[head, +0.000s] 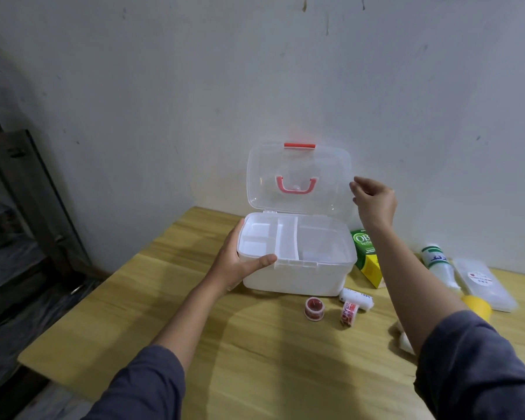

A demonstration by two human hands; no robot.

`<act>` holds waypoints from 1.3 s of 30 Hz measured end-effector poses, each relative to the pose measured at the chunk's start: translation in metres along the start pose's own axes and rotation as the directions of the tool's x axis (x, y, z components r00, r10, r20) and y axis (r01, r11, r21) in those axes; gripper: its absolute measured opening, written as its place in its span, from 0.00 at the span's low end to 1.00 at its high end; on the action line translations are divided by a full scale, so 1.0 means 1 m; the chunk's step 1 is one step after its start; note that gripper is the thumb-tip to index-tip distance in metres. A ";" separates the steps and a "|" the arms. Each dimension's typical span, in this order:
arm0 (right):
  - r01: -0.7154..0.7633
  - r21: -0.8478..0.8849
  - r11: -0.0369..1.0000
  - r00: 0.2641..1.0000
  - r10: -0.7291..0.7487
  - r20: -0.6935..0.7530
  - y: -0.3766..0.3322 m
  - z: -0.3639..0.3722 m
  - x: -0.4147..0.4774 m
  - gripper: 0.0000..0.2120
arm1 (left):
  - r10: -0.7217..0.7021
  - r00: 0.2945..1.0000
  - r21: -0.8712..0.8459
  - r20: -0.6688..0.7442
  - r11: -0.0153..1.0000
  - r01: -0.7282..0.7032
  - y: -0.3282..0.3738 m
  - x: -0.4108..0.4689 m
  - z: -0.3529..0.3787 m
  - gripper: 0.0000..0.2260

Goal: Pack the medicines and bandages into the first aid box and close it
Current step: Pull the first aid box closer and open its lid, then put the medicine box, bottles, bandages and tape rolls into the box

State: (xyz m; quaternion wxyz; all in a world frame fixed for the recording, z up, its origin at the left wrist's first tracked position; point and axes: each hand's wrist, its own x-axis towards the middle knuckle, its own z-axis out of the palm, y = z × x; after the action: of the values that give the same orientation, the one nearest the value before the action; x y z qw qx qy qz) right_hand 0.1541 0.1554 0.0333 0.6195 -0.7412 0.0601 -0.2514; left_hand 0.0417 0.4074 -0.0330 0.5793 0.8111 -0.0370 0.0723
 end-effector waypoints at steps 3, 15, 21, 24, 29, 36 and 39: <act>0.012 -0.146 0.989 1.000 -0.009 0.025 0.014 -0.025 -0.018 0.15 | 0.010 1.000 -0.039 -0.012 0.999 -0.010 0.002 0.000 0.002 0.52; -0.036 -0.652 0.757 0.973 0.176 0.151 0.069 -0.082 -0.068 0.38 | -0.044 0.999 -0.078 0.004 0.996 0.044 0.003 -0.003 -0.002 0.63; 0.048 -0.394 0.918 0.997 -0.018 0.078 0.015 -0.074 -0.061 0.32 | -0.044 0.999 -0.109 -0.015 0.993 0.042 0.007 -0.006 0.001 0.60; 0.103 -0.398 0.912 0.991 -0.061 0.117 -0.002 -0.073 -0.059 0.34 | -0.039 0.999 -0.111 -0.010 0.993 0.038 0.006 -0.007 0.000 0.62; 0.183 -0.381 0.906 0.977 -0.124 0.174 -0.016 -0.078 -0.065 0.31 | -0.036 0.999 -0.129 0.004 0.991 0.037 0.004 -0.006 -0.001 0.65; 0.396 -0.497 0.772 0.789 -0.010 0.614 -0.031 -0.058 -0.058 0.31 | -0.013 1.000 -0.116 0.008 0.993 0.014 0.004 -0.006 0.000 0.60; 0.476 -0.578 0.663 0.764 0.015 0.645 -0.038 -0.043 -0.049 0.29 | -0.012 1.000 -0.127 0.001 0.992 0.012 0.006 -0.007 0.000 0.60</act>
State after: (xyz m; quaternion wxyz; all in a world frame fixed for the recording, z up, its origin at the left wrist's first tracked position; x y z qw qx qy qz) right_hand 0.0838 0.1458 0.0591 0.2273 -0.9618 -0.1468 -0.0409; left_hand 0.0339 0.4052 -0.0289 0.6301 0.7729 -0.0364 0.0664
